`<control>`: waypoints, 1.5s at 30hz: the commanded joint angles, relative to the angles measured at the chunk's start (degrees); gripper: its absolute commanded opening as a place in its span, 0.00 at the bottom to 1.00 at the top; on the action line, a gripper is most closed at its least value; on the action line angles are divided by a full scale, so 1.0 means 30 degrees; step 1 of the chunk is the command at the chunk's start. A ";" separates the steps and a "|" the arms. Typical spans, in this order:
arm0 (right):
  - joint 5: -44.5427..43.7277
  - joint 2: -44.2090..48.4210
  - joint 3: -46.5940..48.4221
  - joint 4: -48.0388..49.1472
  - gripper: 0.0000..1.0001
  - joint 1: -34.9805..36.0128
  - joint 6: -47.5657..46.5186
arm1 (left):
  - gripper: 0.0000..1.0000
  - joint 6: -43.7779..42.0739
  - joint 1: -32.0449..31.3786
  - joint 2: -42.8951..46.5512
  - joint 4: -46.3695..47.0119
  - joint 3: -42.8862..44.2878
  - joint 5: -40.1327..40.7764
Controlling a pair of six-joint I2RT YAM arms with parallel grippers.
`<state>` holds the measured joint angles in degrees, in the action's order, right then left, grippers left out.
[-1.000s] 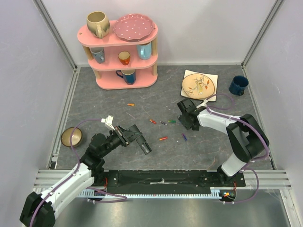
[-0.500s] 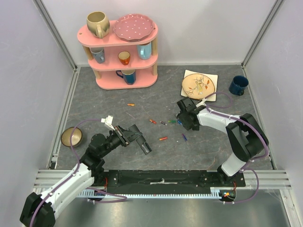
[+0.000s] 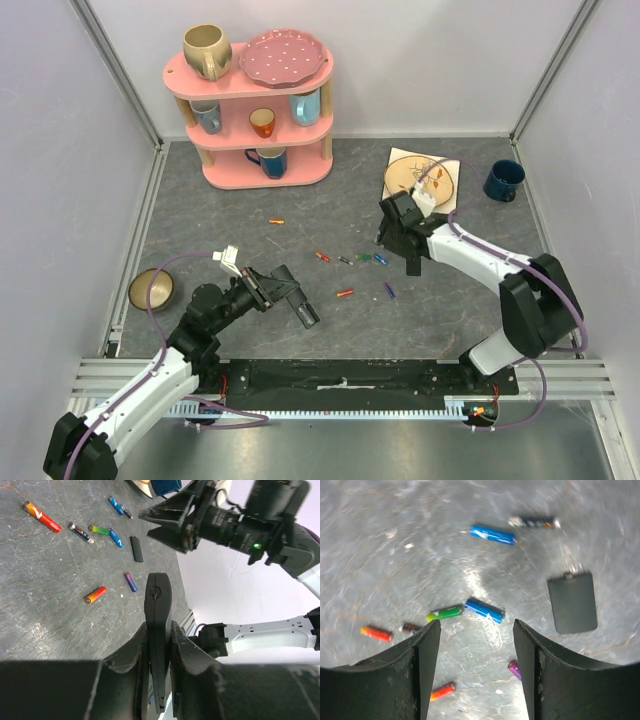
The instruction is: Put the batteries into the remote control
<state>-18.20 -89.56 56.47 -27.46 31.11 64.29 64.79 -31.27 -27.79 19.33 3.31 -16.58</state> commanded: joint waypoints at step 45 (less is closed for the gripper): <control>0.5040 -0.4013 0.1715 0.2152 0.37 0.0176 -2.0610 | 0.02 -0.1969 -0.0066 0.0504 0.1642 -0.0811 -0.2853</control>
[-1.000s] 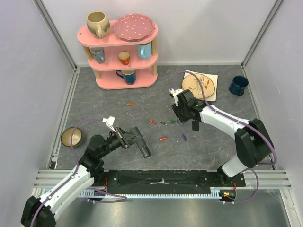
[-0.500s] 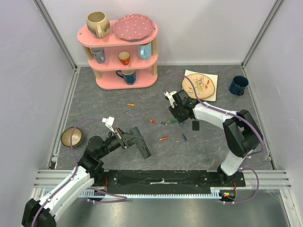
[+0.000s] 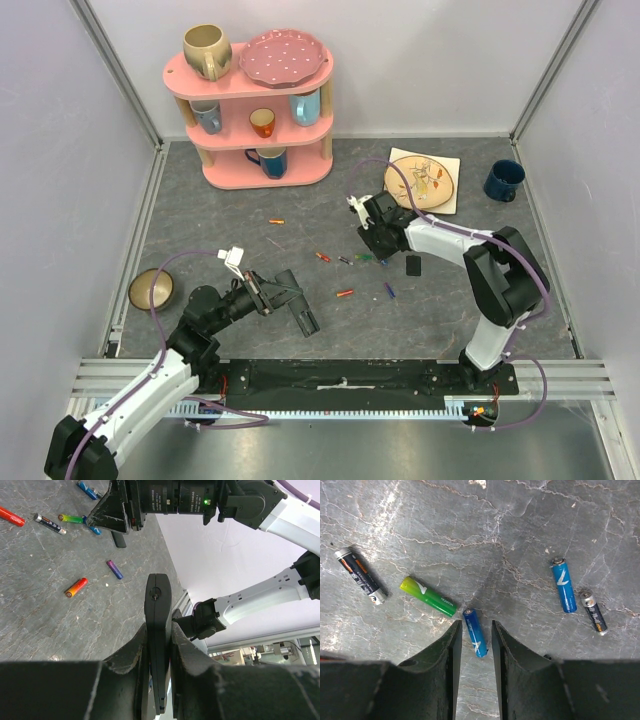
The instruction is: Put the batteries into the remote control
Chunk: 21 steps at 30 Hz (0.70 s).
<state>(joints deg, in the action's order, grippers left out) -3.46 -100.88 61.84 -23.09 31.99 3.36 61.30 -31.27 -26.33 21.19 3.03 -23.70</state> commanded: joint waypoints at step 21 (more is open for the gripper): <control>0.1125 -0.0738 -0.0898 0.0257 0.20 -0.0379 0.1225 | 0.02 -0.0687 -0.0066 -0.1389 0.2426 -0.0687 -0.0331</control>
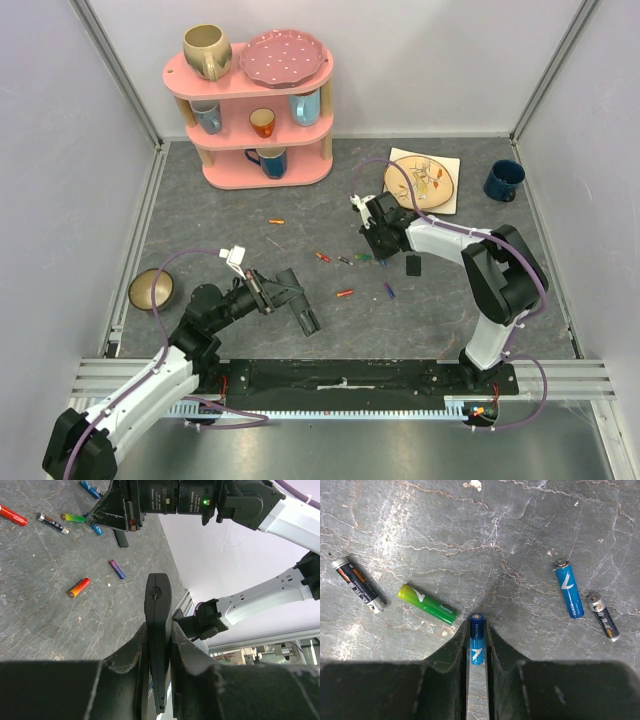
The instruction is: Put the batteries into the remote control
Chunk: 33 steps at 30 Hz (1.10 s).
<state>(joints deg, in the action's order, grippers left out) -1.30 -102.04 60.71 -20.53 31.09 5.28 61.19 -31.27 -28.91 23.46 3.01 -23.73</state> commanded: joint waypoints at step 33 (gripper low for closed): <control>-0.0268 1.8249 -0.8459 0.5146 0.00 0.3199 1.1421 | 0.02 0.2835 -0.0944 -1.1247 1.2038 0.2190 0.3249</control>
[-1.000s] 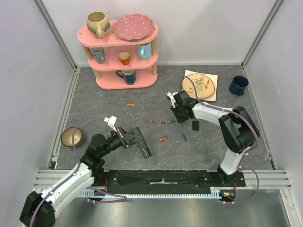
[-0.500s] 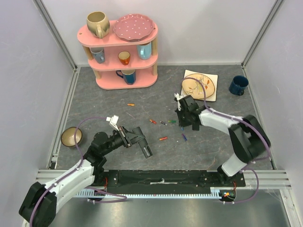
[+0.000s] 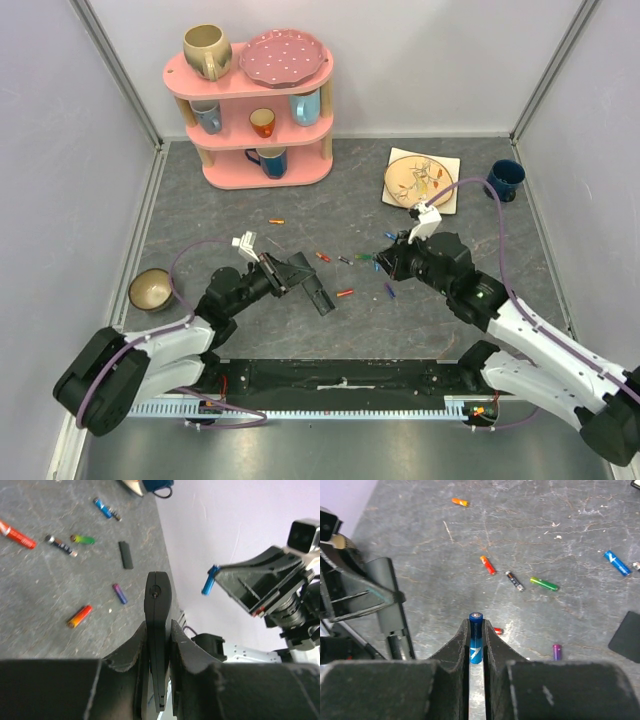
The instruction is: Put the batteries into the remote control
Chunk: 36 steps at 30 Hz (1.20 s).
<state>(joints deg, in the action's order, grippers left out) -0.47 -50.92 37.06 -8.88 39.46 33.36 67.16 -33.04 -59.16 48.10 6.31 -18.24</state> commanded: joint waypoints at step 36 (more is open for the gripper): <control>-0.2451 -0.5938 0.5431 -0.2458 0.00 0.6035 0.0304 | 0.02 0.3338 -0.0501 -0.8817 1.5755 0.2088 0.0074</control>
<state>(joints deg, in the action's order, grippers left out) -5.91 -68.10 50.72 -15.86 57.01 35.53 75.68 -34.26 -86.00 73.87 11.64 -17.06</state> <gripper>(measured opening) 0.152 0.241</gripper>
